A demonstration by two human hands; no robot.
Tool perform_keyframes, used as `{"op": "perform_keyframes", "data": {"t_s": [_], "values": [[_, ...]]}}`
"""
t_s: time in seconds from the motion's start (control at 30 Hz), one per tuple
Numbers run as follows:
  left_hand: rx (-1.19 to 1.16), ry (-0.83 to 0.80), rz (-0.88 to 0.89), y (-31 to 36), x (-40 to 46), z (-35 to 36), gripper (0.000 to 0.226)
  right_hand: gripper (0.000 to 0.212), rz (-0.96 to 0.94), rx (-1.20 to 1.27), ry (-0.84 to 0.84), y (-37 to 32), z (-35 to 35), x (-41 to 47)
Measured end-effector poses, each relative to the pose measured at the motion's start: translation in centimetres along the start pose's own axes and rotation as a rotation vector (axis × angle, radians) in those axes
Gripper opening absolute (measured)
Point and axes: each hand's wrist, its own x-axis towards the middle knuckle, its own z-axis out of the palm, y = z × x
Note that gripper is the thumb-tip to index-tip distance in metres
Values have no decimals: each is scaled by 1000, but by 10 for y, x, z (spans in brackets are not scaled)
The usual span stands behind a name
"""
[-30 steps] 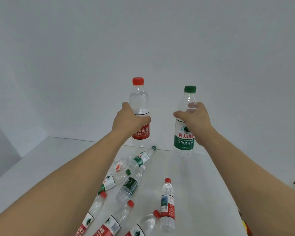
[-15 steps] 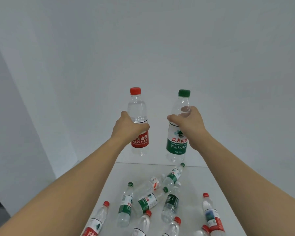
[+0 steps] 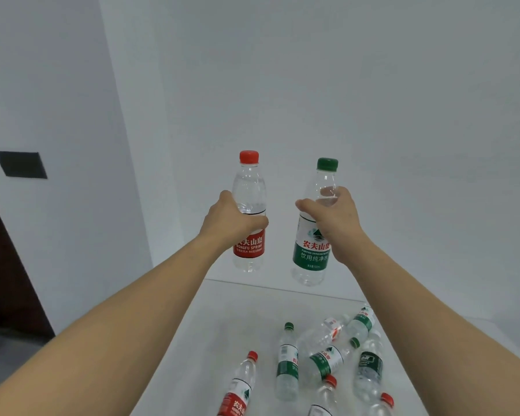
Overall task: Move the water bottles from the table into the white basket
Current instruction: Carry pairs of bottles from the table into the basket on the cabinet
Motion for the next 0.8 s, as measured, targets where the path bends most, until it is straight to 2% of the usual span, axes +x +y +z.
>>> {"op": "perform_keyframes", "data": {"t_s": [0.3, 0.57, 0.8], "values": [[15, -5, -31, -88, 34, -148, 68, 56, 19, 42, -24, -8, 167, -22], [-15, 101, -96, -159, 44, -248, 67, 54, -3, 55, -128, -19, 287, -39], [-16, 145, -57, -230, 64, -360, 72, 53, -49, 55, -158, -34, 421, -56]]}}
